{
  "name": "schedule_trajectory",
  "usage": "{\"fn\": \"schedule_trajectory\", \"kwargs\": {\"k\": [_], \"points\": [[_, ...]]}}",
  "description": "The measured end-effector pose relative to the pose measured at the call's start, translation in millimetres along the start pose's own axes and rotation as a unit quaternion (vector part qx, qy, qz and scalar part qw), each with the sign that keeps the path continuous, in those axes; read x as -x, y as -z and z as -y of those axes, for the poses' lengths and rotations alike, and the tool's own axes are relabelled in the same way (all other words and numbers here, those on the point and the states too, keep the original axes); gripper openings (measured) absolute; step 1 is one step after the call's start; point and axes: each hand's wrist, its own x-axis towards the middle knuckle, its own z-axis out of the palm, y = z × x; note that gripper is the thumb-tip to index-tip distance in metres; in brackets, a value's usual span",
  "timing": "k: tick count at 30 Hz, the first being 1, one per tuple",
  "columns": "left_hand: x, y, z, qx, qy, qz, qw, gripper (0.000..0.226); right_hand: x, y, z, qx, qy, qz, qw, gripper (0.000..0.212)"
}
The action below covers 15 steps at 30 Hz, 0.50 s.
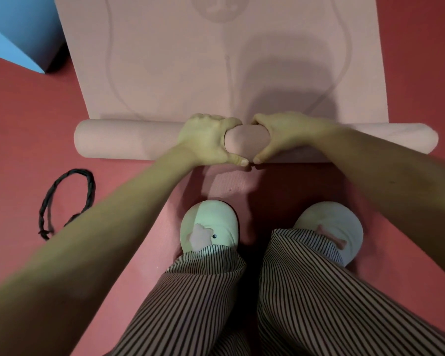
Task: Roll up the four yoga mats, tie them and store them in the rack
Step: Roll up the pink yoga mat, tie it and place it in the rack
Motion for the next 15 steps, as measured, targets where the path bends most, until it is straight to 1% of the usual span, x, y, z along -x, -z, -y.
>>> {"fn": "schedule_trajectory", "kwargs": {"k": [4, 5, 6, 7, 9, 10, 12, 13, 14, 15], "points": [[13.2, -11.3, -7.4, 0.03, -0.008, 0.048, 0.998, 0.081, 12.8, -13.0, 3.2, -0.09, 0.003, 0.125, 0.988, 0.058], [19.2, -19.3, -9.6, 0.027, -0.014, 0.054, 0.998, 0.081, 18.1, -22.0, 3.7, -0.105, 0.0, 0.144, 0.984, 0.059], [25.7, -25.8, -12.5, 0.022, -0.018, 0.056, 0.998, 0.085, 23.8, -31.9, 4.1, -0.112, -0.002, 0.145, 0.983, 0.062], [31.2, -31.5, -14.9, 0.017, -0.022, 0.053, 0.998, 0.092, 29.5, -41.9, 3.9, -0.098, 0.002, 0.121, 0.988, 0.066], [36.6, -36.9, -17.2, 0.015, -0.033, 0.036, 0.999, 0.097, 35.8, -57.5, 3.1, 0.001, 0.022, 0.029, 0.999, 0.075], [35.9, -36.5, -16.7, 0.018, -0.033, 0.038, 0.999, 0.095, 36.5, -61.0, 2.6, 0.045, 0.03, -0.006, 0.998, 0.081], [27.9, -29.0, -14.0, 0.034, -0.035, 0.056, 0.997, 0.082, 36.2, -59.9, 1.2, 0.067, 0.04, -0.067, 0.995, 0.09], [21.1, -25.5, -11.9, 0.047, -0.039, 0.072, 0.996, 0.076, 36.2, -57.5, 1.4, 0.065, 0.049, -0.102, 0.991, 0.089], [14.5, -22.0, -9.9, 0.06, -0.041, 0.098, 0.993, 0.074, 36.9, -56.8, 1.9, 0.076, 0.065, -0.139, 0.985, 0.085], [9.1, -18.9, -8.2, 0.074, -0.037, 0.126, 0.989, 0.078, 38.0, -58.7, 2.5, 0.097, 0.081, -0.166, 0.978, 0.082]]}}
